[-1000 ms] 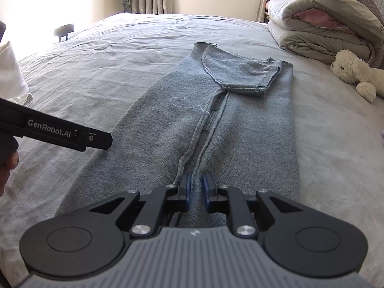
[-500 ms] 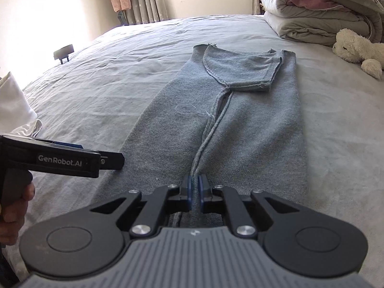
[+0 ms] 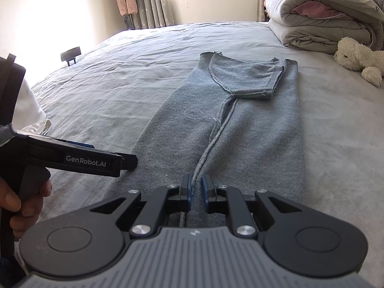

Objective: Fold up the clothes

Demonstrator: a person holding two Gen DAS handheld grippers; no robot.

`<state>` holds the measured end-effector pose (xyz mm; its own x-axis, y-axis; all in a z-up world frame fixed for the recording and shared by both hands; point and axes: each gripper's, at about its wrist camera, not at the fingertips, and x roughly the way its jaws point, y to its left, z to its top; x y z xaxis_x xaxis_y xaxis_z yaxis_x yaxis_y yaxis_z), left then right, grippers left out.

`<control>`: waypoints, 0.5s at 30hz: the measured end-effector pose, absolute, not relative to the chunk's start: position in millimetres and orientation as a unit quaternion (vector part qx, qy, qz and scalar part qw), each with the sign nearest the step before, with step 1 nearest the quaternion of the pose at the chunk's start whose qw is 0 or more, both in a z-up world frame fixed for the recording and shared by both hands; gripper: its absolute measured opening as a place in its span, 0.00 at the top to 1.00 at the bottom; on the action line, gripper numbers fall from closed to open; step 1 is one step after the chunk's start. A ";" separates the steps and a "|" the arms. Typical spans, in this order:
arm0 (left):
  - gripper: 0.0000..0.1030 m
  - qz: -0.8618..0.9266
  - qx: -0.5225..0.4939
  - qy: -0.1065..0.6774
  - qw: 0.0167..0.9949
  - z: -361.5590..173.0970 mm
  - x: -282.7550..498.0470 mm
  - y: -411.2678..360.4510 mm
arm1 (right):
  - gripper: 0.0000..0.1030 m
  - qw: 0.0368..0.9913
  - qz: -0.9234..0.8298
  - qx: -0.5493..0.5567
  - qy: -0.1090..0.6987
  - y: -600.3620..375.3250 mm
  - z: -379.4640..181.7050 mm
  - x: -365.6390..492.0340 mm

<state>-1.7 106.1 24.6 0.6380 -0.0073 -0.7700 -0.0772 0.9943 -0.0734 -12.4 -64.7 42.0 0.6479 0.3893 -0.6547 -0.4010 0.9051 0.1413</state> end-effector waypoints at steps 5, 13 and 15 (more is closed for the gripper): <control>0.15 0.022 -0.047 0.425 0.904 24.8 -0.9 104.9 | 0.80 0.904 0.216 -0.013 0.368 -63.5 37.8 -14.0; 0.15 0.022 -0.048 0.425 0.904 25.3 -1.4 104.7 | 0.66 0.903 0.214 -0.030 0.371 -58.9 35.5 -18.1; 0.15 0.023 -0.048 0.425 0.903 25.3 -1.2 104.3 | 0.66 0.903 0.212 -0.030 0.371 -58.8 35.5 -17.9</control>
<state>-1.2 104.3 25.3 0.6370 0.0001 -0.7708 -0.0814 0.9944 -0.0672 -17.9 -58.8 35.5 0.6340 0.3615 -0.6837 -0.4056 0.9081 0.1041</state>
